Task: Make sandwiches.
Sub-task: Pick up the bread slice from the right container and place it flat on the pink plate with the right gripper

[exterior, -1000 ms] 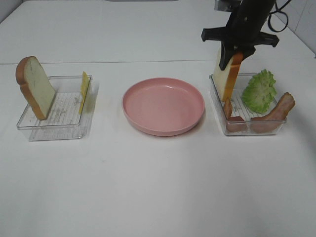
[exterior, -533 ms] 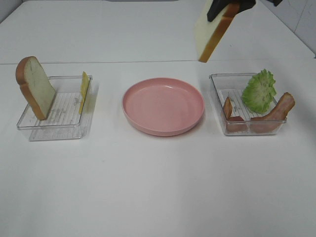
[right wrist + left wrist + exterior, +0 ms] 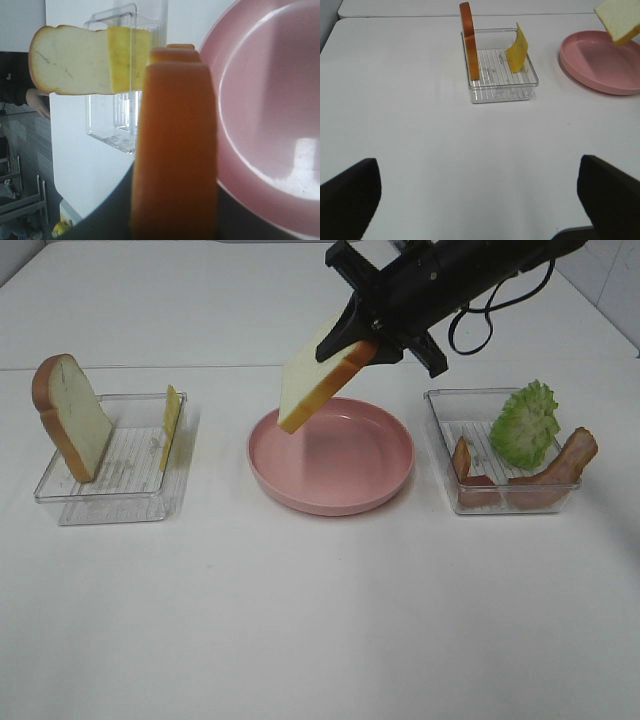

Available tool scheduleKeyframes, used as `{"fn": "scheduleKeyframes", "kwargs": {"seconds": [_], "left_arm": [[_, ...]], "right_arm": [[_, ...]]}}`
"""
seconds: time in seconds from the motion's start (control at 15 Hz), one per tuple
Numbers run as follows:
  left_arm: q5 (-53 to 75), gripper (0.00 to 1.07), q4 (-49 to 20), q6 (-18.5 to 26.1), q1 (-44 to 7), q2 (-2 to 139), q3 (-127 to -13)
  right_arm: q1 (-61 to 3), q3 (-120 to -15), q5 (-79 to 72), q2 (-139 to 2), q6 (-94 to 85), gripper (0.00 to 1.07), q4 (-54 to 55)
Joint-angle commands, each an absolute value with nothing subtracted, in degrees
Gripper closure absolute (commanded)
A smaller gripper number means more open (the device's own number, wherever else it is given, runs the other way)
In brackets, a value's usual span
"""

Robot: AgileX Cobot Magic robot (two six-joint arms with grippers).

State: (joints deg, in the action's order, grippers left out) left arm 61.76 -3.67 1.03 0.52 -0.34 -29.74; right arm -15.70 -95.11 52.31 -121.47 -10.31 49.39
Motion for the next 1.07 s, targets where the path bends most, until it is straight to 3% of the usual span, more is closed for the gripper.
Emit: {"fn": "scheduleKeyframes", "kwargs": {"seconds": [0.07,0.93,1.0,1.07], "left_arm": [[61.3,0.06,-3.8,1.0,0.6,-1.3,-29.6],[61.3,0.06,-3.8,1.0,0.6,-1.3,-29.6],[61.3,0.06,-3.8,1.0,0.6,-1.3,-29.6],[61.3,0.06,-3.8,1.0,0.6,-1.3,-29.6]], "right_arm": [[-16.9,-94.9,48.0,-126.3,-11.7,1.07,51.7],[-16.8,-94.9,43.7,-133.3,-12.5,1.07,50.8],[-16.8,-94.9,43.9,-133.1,-12.4,1.06,50.0],[-16.8,-94.9,44.4,-132.7,-12.1,0.9,49.2]]}}
